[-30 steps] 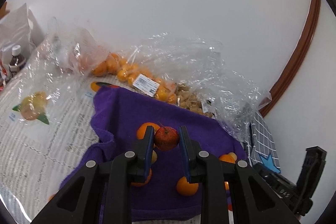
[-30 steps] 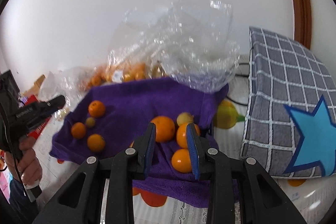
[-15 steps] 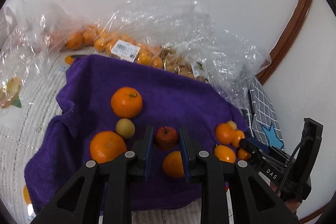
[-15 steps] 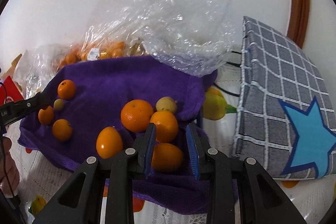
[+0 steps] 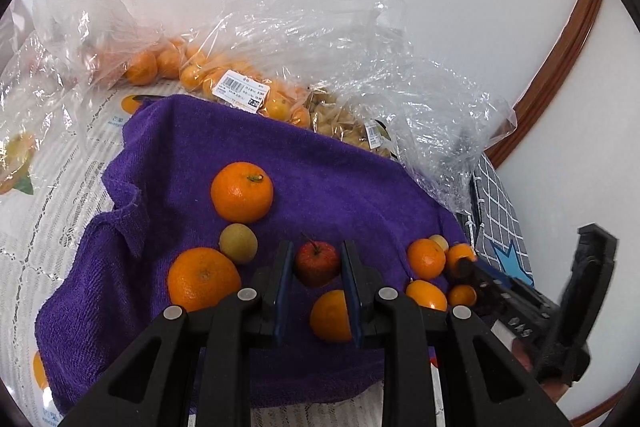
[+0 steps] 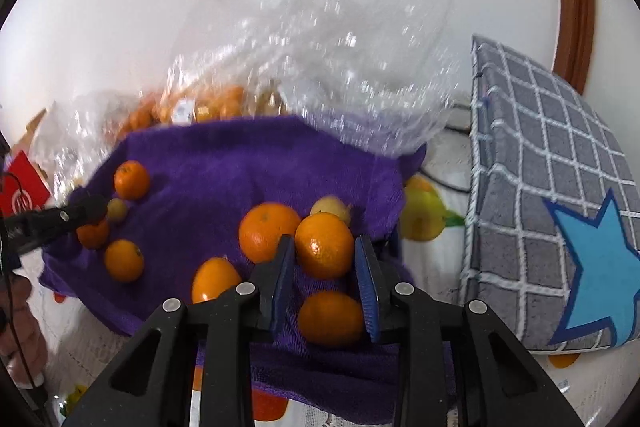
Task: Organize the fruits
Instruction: 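Lower both held fruits onto the purple towel and open both tools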
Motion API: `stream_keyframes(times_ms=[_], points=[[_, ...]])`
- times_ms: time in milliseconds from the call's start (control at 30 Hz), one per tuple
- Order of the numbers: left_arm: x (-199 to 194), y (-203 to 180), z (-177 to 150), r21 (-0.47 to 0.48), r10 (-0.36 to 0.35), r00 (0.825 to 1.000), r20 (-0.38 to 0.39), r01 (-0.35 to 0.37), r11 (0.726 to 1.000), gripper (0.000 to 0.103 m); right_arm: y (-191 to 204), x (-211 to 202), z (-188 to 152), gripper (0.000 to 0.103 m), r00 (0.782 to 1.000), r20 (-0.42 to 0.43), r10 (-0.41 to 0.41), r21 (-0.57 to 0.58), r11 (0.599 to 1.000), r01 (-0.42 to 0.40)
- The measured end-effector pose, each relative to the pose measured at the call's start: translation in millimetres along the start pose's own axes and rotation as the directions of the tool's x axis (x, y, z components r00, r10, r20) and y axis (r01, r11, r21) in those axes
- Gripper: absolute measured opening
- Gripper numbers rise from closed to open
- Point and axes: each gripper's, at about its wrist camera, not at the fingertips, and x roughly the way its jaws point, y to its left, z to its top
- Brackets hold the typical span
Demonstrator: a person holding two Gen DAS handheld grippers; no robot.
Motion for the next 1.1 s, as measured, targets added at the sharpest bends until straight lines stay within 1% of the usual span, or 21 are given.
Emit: stream_keyframes(times_ms=[67, 100, 233, 333, 400, 500, 600, 733, 833, 933, 1000, 1100], points=[[0.7, 2.3, -0.2, -0.011, -0.003, 1.0, 0.001, 0.003, 1.0, 0.023, -5.4, -9.7, 2.3, 0.031, 0.999, 0.039, 0.011, 0.021, 1.0, -0.012], [1.4, 2.9, 0.1, -0.015, -0.001, 1.0, -0.002, 0.0, 1.0, 0.023, -7.1, -11.5, 3.0, 0.031, 0.999, 0.044, 0.018, 0.028, 0.999, -0.02], [6.1, 5.4, -0.7, -0.024, 0.012, 1.0, -0.013, -0.012, 1.0, 0.023, -2.6, -2.9, 1.4, 0.031, 0.999, 0.006, 0.032, 0.018, 0.999, -0.033], [11.0, 6.9, -0.8, -0.033, 0.016, 1.0, -0.019, -0.016, 0.999, 0.023, 8.8, 5.0, -3.3, 0.031, 1.0, -0.018, 0.007, -0.033, 0.999, -0.008], [15.1, 8.5, -1.6, -0.042, 0.021, 0.999, -0.028, -0.022, 0.999, 0.023, 11.6, 8.5, -5.1, 0.031, 0.999, -0.033, 0.0, -0.047, 0.999, -0.002], [21.6, 10.9, -2.7, -0.053, 0.021, 0.999, -0.05, -0.023, 0.998, 0.023, 5.2, 11.4, -5.7, 0.031, 0.999, -0.047, -0.002, -0.023, 1.0, 0.001], [22.2, 9.6, -4.1, -0.045, 0.03, 0.998, -0.047, -0.032, 0.998, 0.023, -0.6, 12.6, -5.4, 0.031, 0.998, -0.054, 0.019, 0.003, 1.0, -0.019], [24.0, 7.3, -6.0, -0.029, 0.043, 0.998, -0.048, -0.045, 0.999, 0.023, 2.5, 12.7, -6.4, 0.031, 0.999, -0.051, 0.009, -0.01, 1.0, -0.01], [25.1, 4.2, -7.5, -0.008, 0.058, 0.997, -0.046, -0.059, 0.998, 0.025, 1.7, 12.4, -6.5, 0.033, 0.998, -0.053, 0.015, -0.006, 1.0, -0.015], [24.3, -0.6, -9.1, 0.02, 0.066, 0.997, -0.039, -0.065, 0.998, 0.033, 0.7, 11.7, -6.1, 0.035, 0.999, -0.05, 0.019, 0.0, 1.0, -0.019], [22.9, -5.7, -10.7, 0.046, 0.074, 0.997, -0.029, -0.072, 0.996, 0.044, 1.3, 9.8, -6.1, 0.04, 0.999, -0.042, 0.015, 0.001, 1.0, -0.015], [18.7, -12.2, -12.1, 0.079, 0.09, 0.996, -0.002, -0.09, 0.993, 0.053, 2.0, 4.5, -5.1, 0.045, 0.999, -0.026, 0.02, 0.008, 1.0, -0.02]])
